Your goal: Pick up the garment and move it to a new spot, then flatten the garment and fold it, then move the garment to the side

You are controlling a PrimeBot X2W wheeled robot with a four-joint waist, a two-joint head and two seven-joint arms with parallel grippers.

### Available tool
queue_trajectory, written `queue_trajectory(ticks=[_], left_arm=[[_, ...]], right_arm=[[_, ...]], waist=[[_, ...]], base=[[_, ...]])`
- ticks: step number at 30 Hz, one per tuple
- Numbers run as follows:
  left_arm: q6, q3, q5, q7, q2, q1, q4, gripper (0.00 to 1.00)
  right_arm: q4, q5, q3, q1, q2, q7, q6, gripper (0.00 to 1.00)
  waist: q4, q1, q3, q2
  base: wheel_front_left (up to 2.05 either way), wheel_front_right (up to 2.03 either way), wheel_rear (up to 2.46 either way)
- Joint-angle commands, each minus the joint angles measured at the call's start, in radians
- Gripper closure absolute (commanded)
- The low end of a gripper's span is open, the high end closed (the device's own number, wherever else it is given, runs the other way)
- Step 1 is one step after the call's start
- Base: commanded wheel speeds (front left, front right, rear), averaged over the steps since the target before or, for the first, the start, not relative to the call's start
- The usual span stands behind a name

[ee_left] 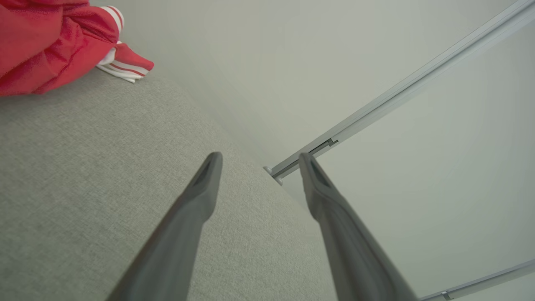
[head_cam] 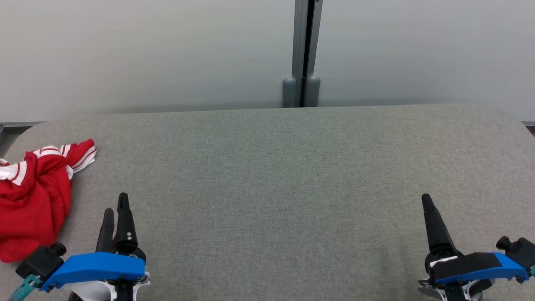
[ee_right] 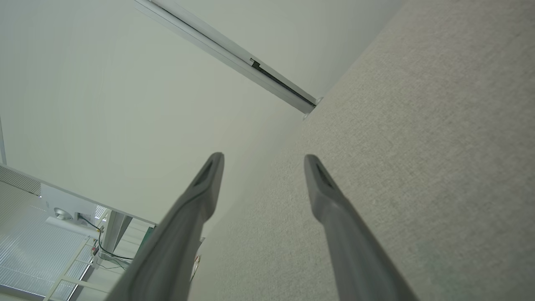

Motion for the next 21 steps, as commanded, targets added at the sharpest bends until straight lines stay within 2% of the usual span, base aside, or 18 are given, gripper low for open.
queue_trajectory(ticks=[1,21], left_arm=[[0.001,-0.001,0.033,-0.008,0.006,-0.03,-0.016,0.0],[0.013,-0.024,0.311,-0.071,0.008,-0.046,0.038,0.0]], right_arm=[[-0.016,-0.034,0.006,-0.021,-0.007,-0.009,0.004,0.0],[0.016,-0.32,0.044,-0.032,-0.01,-0.072,0.005,0.0]], waist=[[0.0,0.0,0.0,0.0],[0.002,0.0,0.003,0.0]], base=[[0.0,0.0,0.0],[0.0,0.0,0.0]])
